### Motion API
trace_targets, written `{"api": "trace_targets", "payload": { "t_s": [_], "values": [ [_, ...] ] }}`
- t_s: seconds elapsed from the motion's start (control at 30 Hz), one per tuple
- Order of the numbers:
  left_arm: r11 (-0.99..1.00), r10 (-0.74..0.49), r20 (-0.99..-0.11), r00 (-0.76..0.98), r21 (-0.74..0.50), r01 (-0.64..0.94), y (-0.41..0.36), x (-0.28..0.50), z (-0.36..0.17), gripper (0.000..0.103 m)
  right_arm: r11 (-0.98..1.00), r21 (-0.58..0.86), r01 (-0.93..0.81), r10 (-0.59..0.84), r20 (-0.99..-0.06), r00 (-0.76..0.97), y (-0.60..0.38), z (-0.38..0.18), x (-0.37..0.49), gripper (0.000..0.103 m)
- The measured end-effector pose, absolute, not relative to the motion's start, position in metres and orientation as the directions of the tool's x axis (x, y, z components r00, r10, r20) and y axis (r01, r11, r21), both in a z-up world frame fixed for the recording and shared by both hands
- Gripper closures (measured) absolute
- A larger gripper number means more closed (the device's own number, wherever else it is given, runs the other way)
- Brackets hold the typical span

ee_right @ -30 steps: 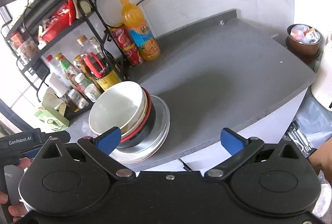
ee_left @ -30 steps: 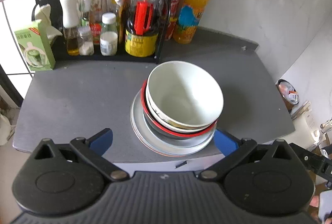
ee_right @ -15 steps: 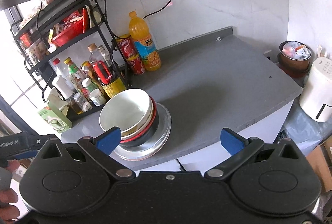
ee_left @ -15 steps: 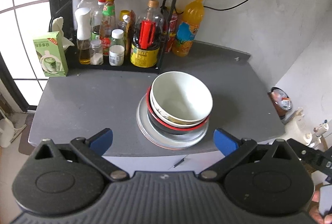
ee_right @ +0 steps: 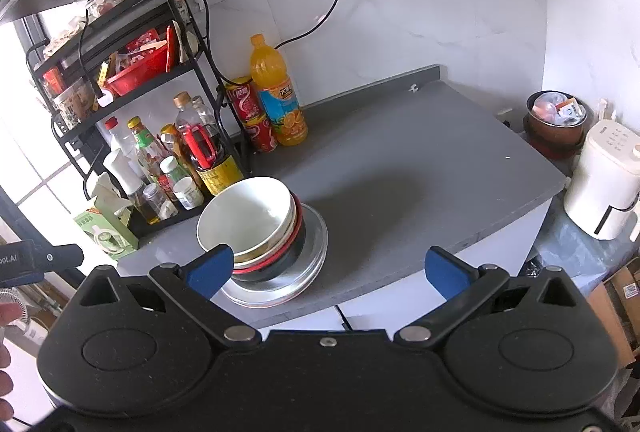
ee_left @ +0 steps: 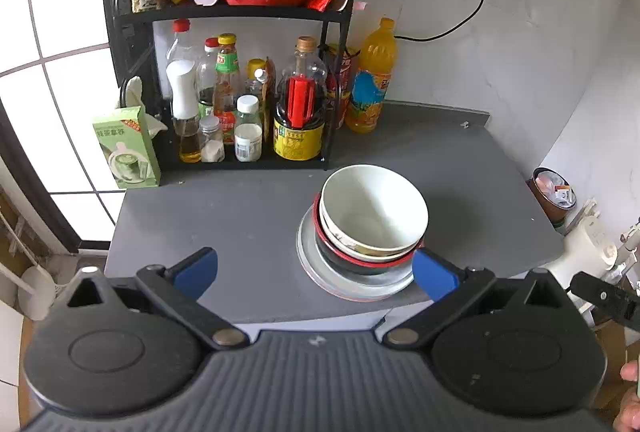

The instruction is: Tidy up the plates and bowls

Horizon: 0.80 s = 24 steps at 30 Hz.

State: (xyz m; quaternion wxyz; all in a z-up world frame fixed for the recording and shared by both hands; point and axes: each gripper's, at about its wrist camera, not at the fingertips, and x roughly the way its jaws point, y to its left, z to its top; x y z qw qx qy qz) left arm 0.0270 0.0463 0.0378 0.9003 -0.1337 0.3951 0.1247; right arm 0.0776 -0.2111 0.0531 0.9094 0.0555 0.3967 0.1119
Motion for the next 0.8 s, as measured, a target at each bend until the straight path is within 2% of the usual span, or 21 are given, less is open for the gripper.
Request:
{"api": "trace_targets", "payload": {
  "t_s": [0.27, 0.43, 0.8],
  "values": [
    [0.943, 0.131, -0.729, 0.672, -0.118, -0.312, 0.049, 0.014, 0.045, 0.000, 0.979, 0.152, -0.133, 0.202, -0.685, 0.700, -0.212, 0.069, 0.059, 0.000],
    [0.955, 0.166, -0.707, 0.688, -0.059, -0.292, 0.040, 0.004, 0.054, 0.000, 0.985, 0.131, -0.116, 0.174, -0.674, 0.718, -0.209, 0.079, 0.048, 0.000],
    [0.967, 0.114, -0.721, 0.684, -0.078, -0.243, 0.033, -0.009, 0.055, 0.000, 0.989, 0.095, -0.116, 0.150, -0.676, 0.721, -0.189, 0.089, 0.029, 0.000]
  ]
}}
